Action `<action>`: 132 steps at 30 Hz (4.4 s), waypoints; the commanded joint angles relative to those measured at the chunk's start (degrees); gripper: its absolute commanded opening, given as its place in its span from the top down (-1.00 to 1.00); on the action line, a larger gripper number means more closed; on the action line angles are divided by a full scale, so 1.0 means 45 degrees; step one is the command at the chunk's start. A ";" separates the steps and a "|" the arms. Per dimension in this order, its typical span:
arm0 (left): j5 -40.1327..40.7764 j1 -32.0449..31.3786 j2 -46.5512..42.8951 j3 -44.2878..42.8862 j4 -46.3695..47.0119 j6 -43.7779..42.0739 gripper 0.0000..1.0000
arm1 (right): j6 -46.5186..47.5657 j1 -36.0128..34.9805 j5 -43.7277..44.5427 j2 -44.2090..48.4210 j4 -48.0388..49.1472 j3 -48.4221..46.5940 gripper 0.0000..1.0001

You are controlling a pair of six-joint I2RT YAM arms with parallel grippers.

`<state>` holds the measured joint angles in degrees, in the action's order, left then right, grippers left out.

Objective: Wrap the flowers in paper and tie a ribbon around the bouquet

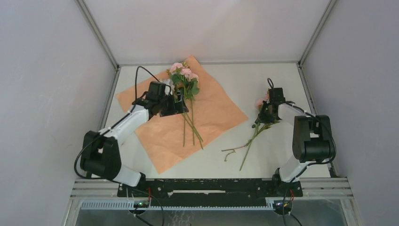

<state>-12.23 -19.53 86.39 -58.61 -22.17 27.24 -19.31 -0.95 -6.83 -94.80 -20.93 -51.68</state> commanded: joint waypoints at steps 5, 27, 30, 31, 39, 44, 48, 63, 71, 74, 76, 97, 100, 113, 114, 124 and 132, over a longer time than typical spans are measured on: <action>0.1993 0.0416 -0.3096 -0.1975 -0.0412 -0.4730 -0.99 | 0.1004 -0.0122 0.1805 0.3485 -0.2853 -0.2343 1.00; -0.0108 0.5350 -0.2706 -0.0533 -0.2231 -0.7393 -1.00 | -0.1522 -0.8391 0.0135 -0.0757 0.3745 -0.9178 1.00; -0.0269 0.5354 -0.2641 -0.0459 -0.2192 -0.7450 -1.00 | -0.1777 -0.8782 0.0058 -0.4060 0.2616 -1.2435 1.00; -0.0358 0.5348 -0.2611 -0.0426 -0.2173 -0.7454 -1.00 | -0.1790 -0.8894 0.0139 -0.4996 0.2470 -1.3341 0.98; -0.0575 0.5375 -0.2340 -0.0422 -0.2209 -0.7548 -0.99 | -0.0475 -0.8639 0.0800 -0.8919 -0.2388 -1.8434 -0.62; -0.0566 0.5370 -0.2160 -0.0433 -0.2211 -0.7520 -1.00 | -0.0104 -0.7439 0.0987 -0.4624 -0.2029 -1.2040 -0.76; -0.0635 0.5372 -0.2042 -0.0448 -0.2217 -0.7472 -1.00 | -0.1329 -0.6559 0.0963 -0.0069 -0.0339 -0.5319 -0.76; -0.0589 0.5369 -0.2275 -0.0438 -0.2348 -0.7346 -0.98 | -0.9844 -0.8585 0.2732 0.3479 0.8292 0.5383 -0.64; -0.0559 0.5360 -0.2274 -0.0414 -0.2328 -0.7334 -0.98 | -1.1022 -0.8267 0.3133 0.1359 1.0449 0.5731 -0.50; -0.0570 0.5368 -0.2254 -0.0415 -0.2323 -0.7324 -0.98 | -1.0964 -0.8082 0.3324 0.1165 1.1226 0.5946 -0.20; -0.0564 0.5366 -0.2199 -0.0414 -0.2329 -0.7367 -0.98 | -1.0738 -0.7862 0.3368 0.1092 1.1550 0.5974 0.32; 0.0762 0.5326 -0.0414 -0.1063 -0.2969 -0.8294 -0.91 | -0.8361 -0.3718 0.5643 0.9363 0.5796 0.8499 0.08; 0.1209 0.5313 -0.0161 -0.1116 -0.3117 -0.8490 -0.89 | -0.7195 -0.3994 0.6904 1.0993 0.3893 0.7652 -0.03; 0.7328 0.2759 0.1573 0.0024 -0.1546 -1.1135 -0.85 | 0.1316 -0.7432 -0.0403 0.2814 0.0517 -0.0208 -0.05; 0.7359 0.2758 0.1663 0.0044 -0.1485 -1.1165 -0.85 | 0.1832 -0.7824 -0.0146 0.2013 -0.0255 -0.1019 -0.08; 0.6897 0.2718 0.2238 0.0148 -0.1399 -1.0906 -0.85 | 0.3311 -0.8643 0.1240 -0.3049 -0.1252 -0.5623 -0.22; 0.6558 0.2699 0.2240 0.0246 -0.1319 -1.0771 -0.85 | 0.3569 -0.8854 0.3159 -0.5249 -0.2396 -0.8045 -0.28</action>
<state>17.74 -7.33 96.73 -58.78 -29.69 -21.43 -5.21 -40.27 1.87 -115.00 -28.23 -82.59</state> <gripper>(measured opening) 0.927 0.640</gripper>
